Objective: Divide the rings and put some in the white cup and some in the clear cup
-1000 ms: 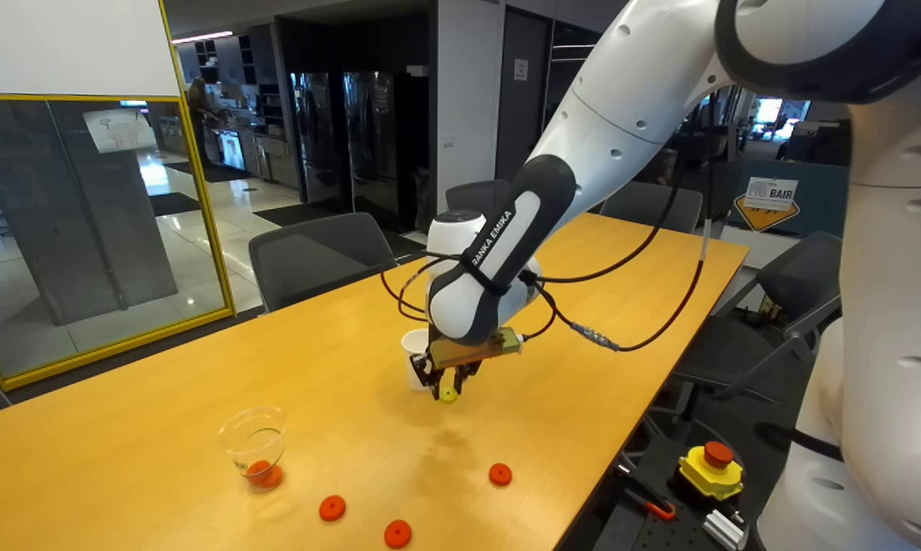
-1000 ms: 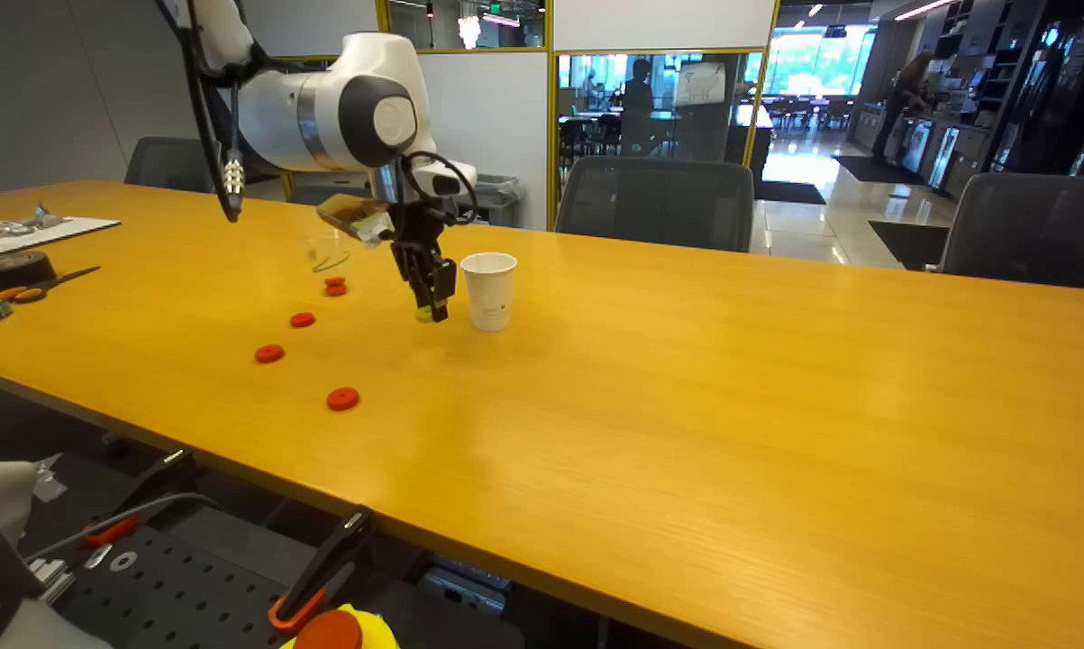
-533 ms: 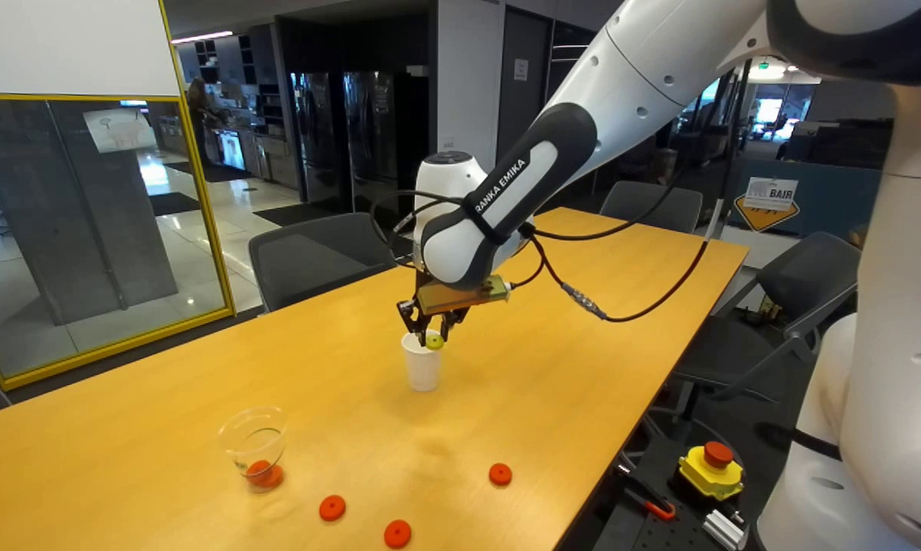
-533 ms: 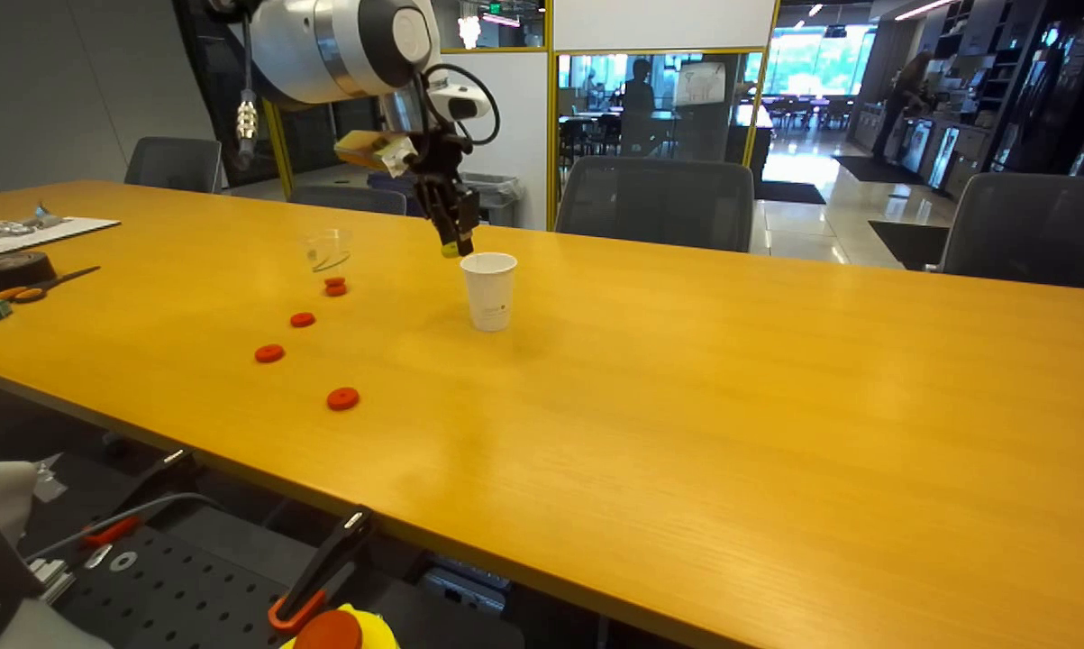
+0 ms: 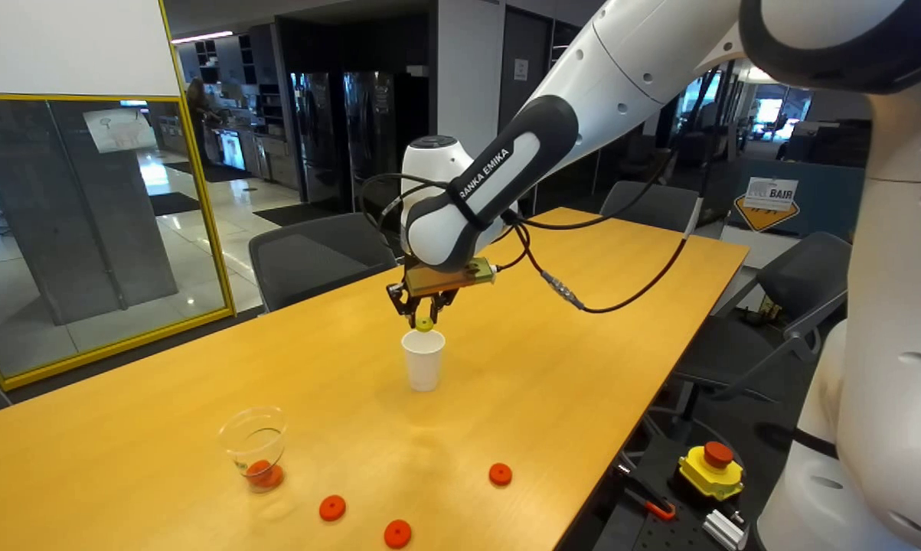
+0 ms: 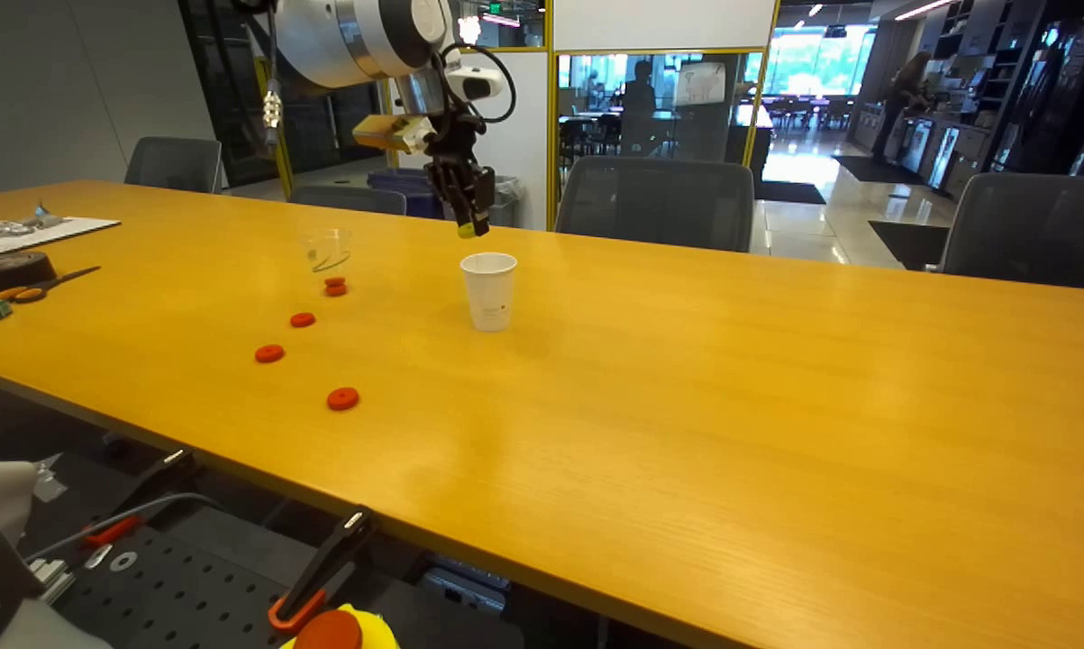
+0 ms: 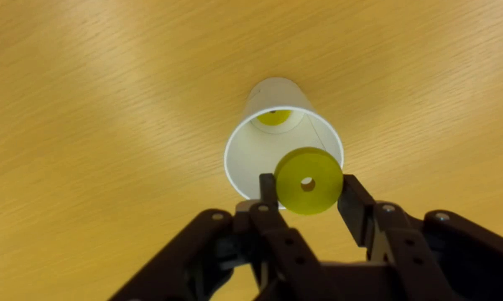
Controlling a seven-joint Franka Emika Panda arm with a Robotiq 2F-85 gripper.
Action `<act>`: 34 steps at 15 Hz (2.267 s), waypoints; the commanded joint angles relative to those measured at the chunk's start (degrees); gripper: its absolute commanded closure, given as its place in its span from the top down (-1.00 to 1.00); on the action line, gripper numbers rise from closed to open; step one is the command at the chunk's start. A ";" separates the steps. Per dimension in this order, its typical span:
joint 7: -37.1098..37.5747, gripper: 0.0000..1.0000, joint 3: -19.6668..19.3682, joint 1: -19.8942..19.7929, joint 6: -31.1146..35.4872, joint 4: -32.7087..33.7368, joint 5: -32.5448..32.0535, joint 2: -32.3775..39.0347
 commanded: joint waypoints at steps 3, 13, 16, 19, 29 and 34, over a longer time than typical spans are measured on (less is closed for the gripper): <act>-2.07 -0.57 0.87 -2.04 -1.58 6.06 1.01 5.60; -2.64 0.79 0.36 -1.74 -2.96 8.34 1.77 8.68; -1.94 1.00 0.28 -1.14 -3.52 6.68 1.08 6.33; -1.38 1.00 1.10 -0.05 -3.66 3.01 0.67 2.30; -0.43 1.00 12.39 5.27 -1.43 -8.46 0.63 -3.82; -0.29 1.00 15.63 8.23 0.99 -7.03 0.87 0.23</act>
